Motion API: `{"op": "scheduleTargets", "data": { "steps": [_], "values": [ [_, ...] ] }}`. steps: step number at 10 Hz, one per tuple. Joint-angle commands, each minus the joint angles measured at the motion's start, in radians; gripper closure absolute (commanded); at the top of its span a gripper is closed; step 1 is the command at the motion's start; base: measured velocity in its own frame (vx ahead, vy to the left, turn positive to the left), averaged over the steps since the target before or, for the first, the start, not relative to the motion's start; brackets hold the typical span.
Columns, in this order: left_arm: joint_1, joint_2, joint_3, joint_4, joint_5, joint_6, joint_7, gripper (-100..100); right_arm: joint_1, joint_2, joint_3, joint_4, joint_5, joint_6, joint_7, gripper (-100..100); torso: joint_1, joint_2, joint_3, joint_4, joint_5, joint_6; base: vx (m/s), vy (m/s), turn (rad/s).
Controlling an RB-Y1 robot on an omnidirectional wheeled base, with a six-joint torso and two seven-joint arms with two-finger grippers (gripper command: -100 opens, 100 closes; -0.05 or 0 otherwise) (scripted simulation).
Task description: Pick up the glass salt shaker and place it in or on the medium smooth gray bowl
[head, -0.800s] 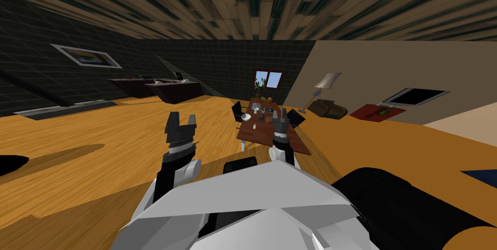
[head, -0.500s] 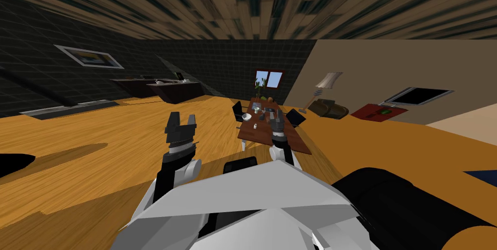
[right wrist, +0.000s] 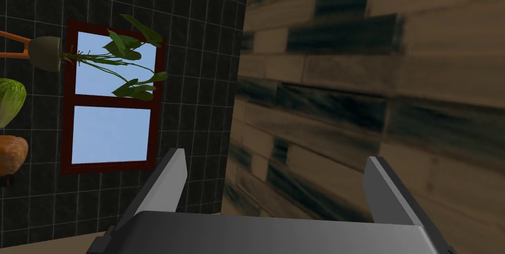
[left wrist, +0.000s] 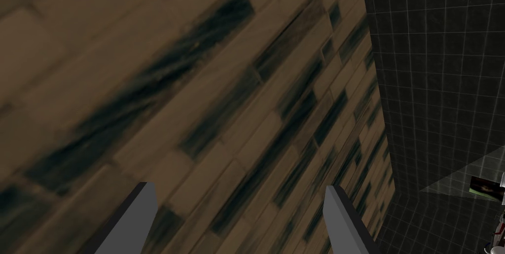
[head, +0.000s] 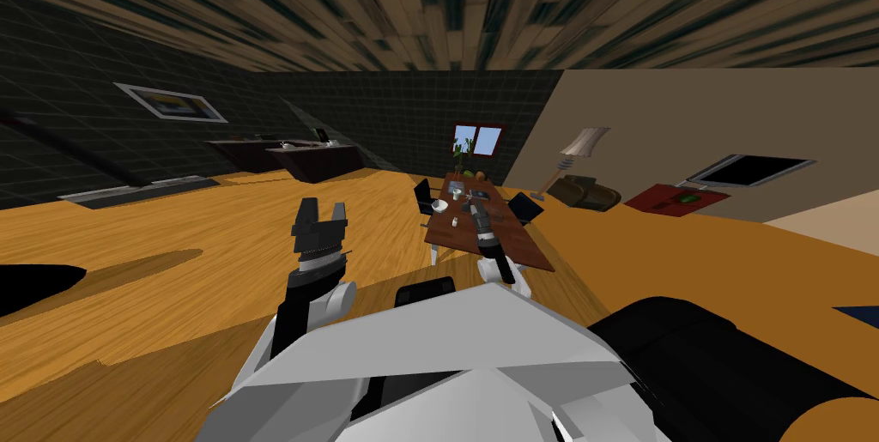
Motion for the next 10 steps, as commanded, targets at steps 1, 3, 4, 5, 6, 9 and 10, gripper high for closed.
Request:
{"op": "scheduleTargets", "data": {
  "steps": [1, 3, 4, 5, 6, 9, 10],
  "values": [
    [0.0, 0.0, 0.0, 0.0, 0.0, 0.0, 0.0, 0, -0.014, -0.017, -0.007, 0.044, 0.006, 0.011, 0.005, -100, 0.0, 0.0, 0.0, 0.0, 0.0, 0.0, -0.012, 0.043, 0.005],
    [0.0, 0.0, 0.0, 0.0, 0.0, 0.0, 0.0, 0, -0.047, -0.061, -0.015, 0.122, 0.035, 0.057, 0.026, -100, -0.001, 0.0, 0.0, 0.0, 0.0, 0.0, -0.01, 0.057, 0.028],
    [0.0, 0.0, 0.0, 0.0, 0.0, 0.0, 0.0, 0, -0.065, -0.083, -0.019, 0.152, 0.05, 0.081, 0.037, -100, 0.0, -0.001, 0.0, 0.0, 0.0, 0.0, -0.004, 0.079, 0.035],
    [0.0, 0.0, 0.0, 0.0, 0.0, 0.0, 0.0, 0, -0.083, -0.105, -0.023, 0.197, 0.065, 0.105, 0.049, -100, 0.001, -0.001, -0.001, 0.0, 0.0, 0.0, -0.01, 0.087, 0.032],
    [0.0, 0.0, 0.0, 0.0, 0.0, 0.0, 0.0, 0, -0.083, -0.105, -0.023, 0.22, 0.065, 0.105, 0.049, -100, 0.001, -0.001, 0.0, 0.0, 0.0, 0.0, -0.006, 0.062, 0.007],
    [0.0, 0.0, 0.0, 0.0, 0.0, 0.0, 0.0, 0, -0.121, -0.148, -0.03, 0.296, 0.098, 0.153, 0.074, -100, -0.002, -0.001, -0.001, 0.0, 0.0, 0.0, 0.004, 0.045, 0.022],
    [0.0, 0.0, 0.0, 0.0, 0.0, 0.0, 0.0, 0, -0.121, -0.148, -0.03, 0.315, 0.098, 0.153, 0.074, -100, -0.001, -0.002, -0.001, 0.0, 0.0, 0.0, 0.008, 0.042, 0.019]
  ]
}}
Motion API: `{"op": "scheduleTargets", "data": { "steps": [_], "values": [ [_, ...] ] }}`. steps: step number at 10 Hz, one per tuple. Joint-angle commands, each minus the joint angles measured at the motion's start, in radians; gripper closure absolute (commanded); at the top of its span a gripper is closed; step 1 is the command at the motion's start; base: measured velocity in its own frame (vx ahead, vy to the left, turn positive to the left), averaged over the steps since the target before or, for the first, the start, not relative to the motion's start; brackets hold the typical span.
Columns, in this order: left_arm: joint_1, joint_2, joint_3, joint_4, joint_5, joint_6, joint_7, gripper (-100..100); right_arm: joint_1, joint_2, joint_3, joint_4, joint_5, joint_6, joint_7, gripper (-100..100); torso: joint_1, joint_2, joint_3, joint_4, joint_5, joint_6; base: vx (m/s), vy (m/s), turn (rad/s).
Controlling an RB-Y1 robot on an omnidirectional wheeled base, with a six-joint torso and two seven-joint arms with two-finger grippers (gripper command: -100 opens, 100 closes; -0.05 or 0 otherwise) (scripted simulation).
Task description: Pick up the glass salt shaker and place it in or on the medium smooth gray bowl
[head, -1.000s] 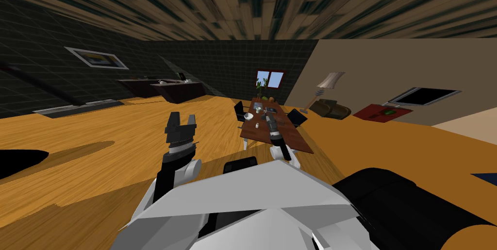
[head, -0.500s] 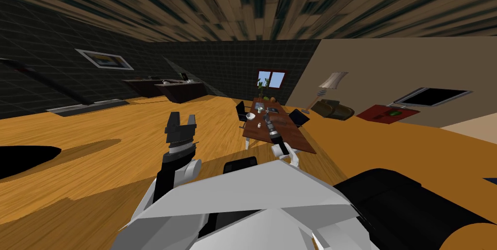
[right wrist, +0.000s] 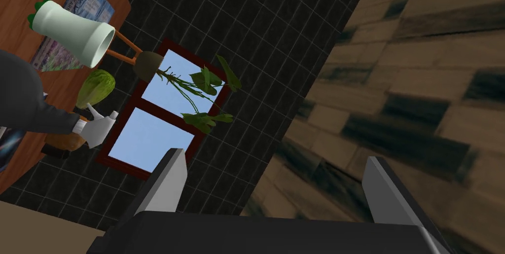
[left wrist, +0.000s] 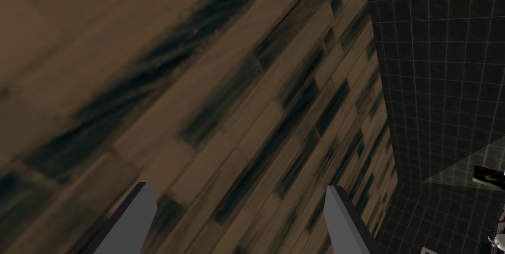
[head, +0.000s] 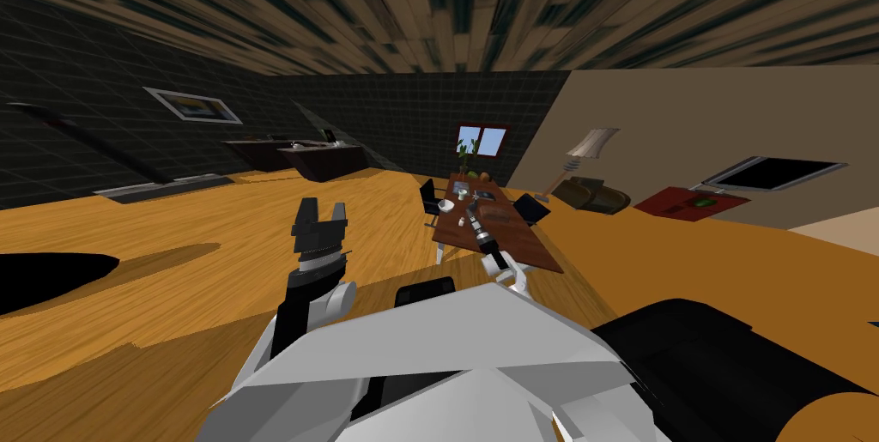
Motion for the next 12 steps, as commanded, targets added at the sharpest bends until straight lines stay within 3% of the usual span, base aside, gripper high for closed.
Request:
{"op": "scheduleTargets", "data": {
  "steps": [1, 4, 5, 6, 7, 12],
  "values": [
    [0.0, 0.0, 0.0, 0.0, 0.0, 0.0, 0.0, 0, -0.025, -0.031, -0.007, 0.05, 0.016, 0.022, 0.011, -100, 0.0, 0.0, 0.0, 0.0, 0.0, 0.0, 0.002, 0.056, 0.038],
    [0.0, 0.0, 0.0, 0.0, 0.0, 0.0, 0.0, 0, -0.045, -0.052, -0.01, 0.125, 0.033, 0.046, 0.024, -100, 0.0, 0.0, 0.0, 0.0, 0.0, 0.0, 0.008, 0.045, 0.02],
    [0.0, 0.0, 0.0, 0.0, 0.0, 0.0, 0.0, 0, -0.064, -0.073, -0.012, 0.173, 0.051, 0.069, 0.038, -100, 0.0, 0.0, 0.0, 0.0, 0.0, 0.0, 0.019, 0.053, 0.032],
    [0.0, 0.0, 0.0, 0.0, 0.0, 0.0, 0.0, 0, -0.064, -0.073, -0.012, 0.177, 0.051, 0.069, 0.038, -100, 0.001, -0.001, 0.0, 0.0, 0.0, 0.0, 0.014, 0.043, 0.017],
    [0.0, 0.0, 0.0, 0.0, 0.0, 0.0, 0.0, 0, -0.084, -0.094, -0.014, 0.22, 0.068, 0.092, 0.052, -100, 0.0, 0.0, 0.0, 0.0, 0.0, 0.0, 0.017, 0.053, 0.04],
    [0.0, 0.0, 0.0, 0.0, 0.0, 0.0, 0.0, 0, -0.122, -0.132, -0.017, 0.331, 0.102, 0.136, 0.081, -100, 0.0, -0.001, 0.0, 0.0, 0.0, 0.0, 0.019, 0.046, 0.025]
  ]
}}
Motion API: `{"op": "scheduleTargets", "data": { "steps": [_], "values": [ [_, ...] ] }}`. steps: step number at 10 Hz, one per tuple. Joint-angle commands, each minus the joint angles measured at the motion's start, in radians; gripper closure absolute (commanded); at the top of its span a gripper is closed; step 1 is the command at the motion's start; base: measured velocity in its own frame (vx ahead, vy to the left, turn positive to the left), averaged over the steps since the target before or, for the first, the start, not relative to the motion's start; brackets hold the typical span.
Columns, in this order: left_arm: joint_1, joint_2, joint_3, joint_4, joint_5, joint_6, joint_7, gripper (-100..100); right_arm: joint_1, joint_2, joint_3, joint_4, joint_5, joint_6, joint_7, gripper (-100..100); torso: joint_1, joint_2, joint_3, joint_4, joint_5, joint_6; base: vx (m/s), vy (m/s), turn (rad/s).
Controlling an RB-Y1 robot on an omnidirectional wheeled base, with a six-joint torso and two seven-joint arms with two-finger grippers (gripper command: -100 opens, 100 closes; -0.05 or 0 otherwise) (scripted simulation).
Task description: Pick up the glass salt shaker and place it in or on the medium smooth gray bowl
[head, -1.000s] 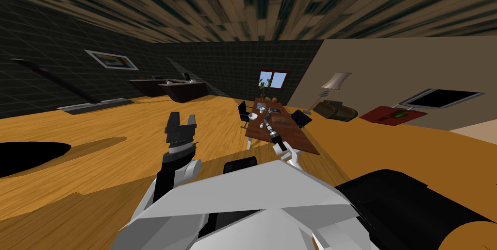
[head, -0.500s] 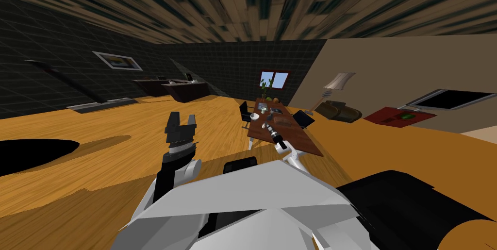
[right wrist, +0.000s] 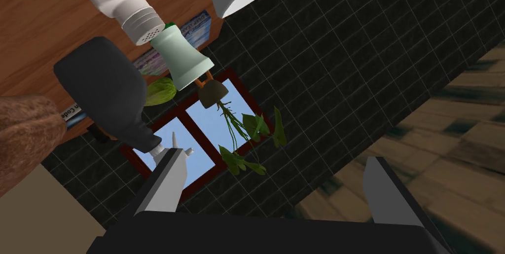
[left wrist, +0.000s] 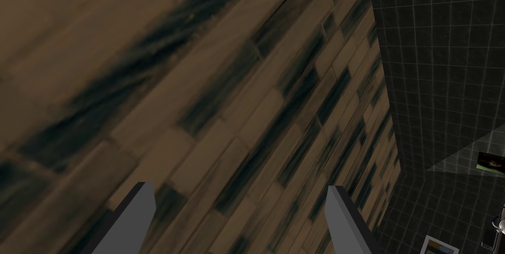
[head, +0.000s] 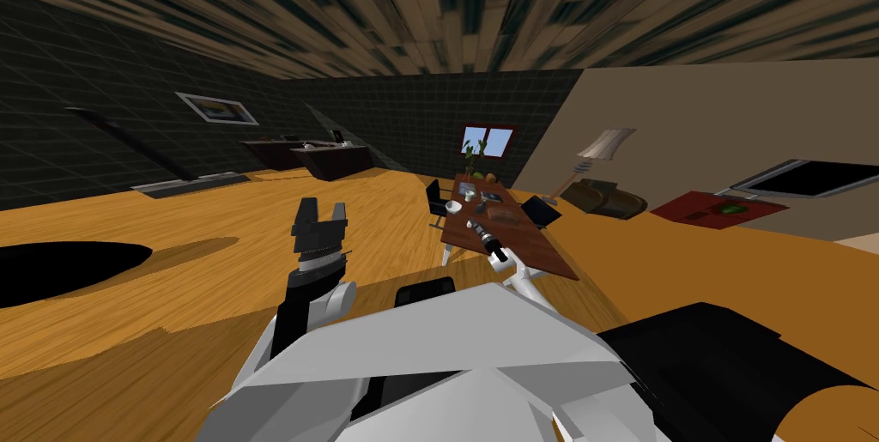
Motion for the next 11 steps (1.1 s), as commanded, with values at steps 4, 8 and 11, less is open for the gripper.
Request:
{"op": "scheduleTargets", "data": {
  "steps": [4, 8, 11],
  "values": [
    [0.0, 0.0, 0.0, 0.0, 0.0, 0.0, 0.0, 0, -0.056, -0.06, -0.001, 0.129, 0.051, 0.069, 0.042, -100, 0.001, 0.0, 0.0, 0.0, 0.0, 0.0, 0.028, 0.055, 0.041],
    [0.0, 0.0, 0.0, 0.0, 0.0, 0.0, 0.0, 0, -0.074, -0.075, 0.0, 0.204, 0.067, 0.087, 0.056, -100, 0.0, 0.0, 0.0, 0.0, 0.0, 0.0, 0.027, 0.034, 0.02],
    [0.0, 0.0, 0.0, 0.0, 0.0, 0.0, 0.0, 0, -0.108, -0.102, 0.002, 0.297, 0.098, 0.12, 0.084, -100, 0.002, -0.002, -0.001, 0.0, 0.0, 0.0, 0.046, 0.057, 0.046]
  ]
}}
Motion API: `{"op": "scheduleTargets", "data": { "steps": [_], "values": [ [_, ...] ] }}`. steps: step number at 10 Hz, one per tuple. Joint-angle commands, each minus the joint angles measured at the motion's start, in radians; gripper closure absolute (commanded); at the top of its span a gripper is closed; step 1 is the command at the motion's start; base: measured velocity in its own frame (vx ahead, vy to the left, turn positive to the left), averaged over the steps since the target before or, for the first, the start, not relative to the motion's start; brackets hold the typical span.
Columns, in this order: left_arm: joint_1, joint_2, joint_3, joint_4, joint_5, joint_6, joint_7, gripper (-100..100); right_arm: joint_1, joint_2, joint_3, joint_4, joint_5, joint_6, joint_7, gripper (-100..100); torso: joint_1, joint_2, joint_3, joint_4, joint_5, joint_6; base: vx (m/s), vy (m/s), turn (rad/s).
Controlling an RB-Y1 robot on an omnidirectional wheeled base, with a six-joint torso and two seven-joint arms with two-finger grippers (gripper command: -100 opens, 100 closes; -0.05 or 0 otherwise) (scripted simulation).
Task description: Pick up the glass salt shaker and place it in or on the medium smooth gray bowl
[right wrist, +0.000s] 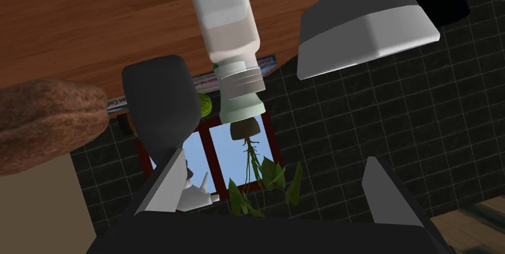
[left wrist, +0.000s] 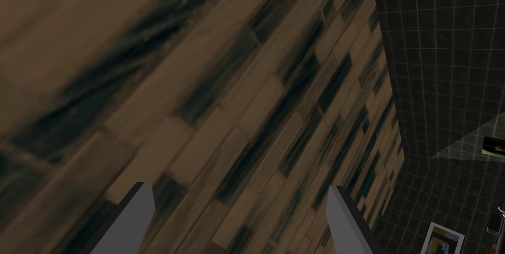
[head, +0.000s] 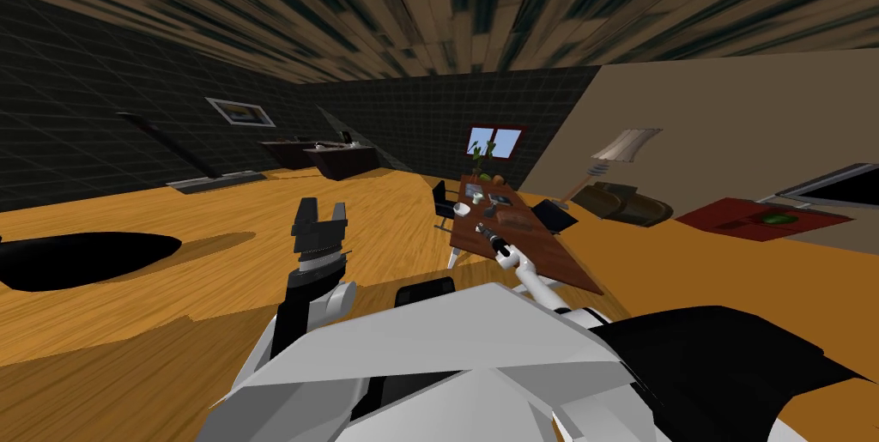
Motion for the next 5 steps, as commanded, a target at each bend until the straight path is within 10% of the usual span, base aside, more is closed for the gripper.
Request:
{"op": "scheduleTargets", "data": {
  "steps": [1, 5],
  "values": [
    [0.0, 0.0, 0.0, 0.0, 0.0, 0.0, 0.0, 0, -0.011, -0.002, -0.003, 0.05, 0.022, 0.02, 0.023, -100, 0.0, 0.0, 0.0, 0.0, 0.0, 0.0, 0.047, 0.035, 0.04],
    [0.0, 0.0, 0.0, 0.0, 0.0, 0.0, 0.0, 0, -0.055, -0.031, 0.003, 0.171, 0.063, 0.058, 0.061, -100, 0.0, 0.0, 0.0, 0.0, 0.0, 0.0, 0.05, 0.049, 0.044]
  ]
}}
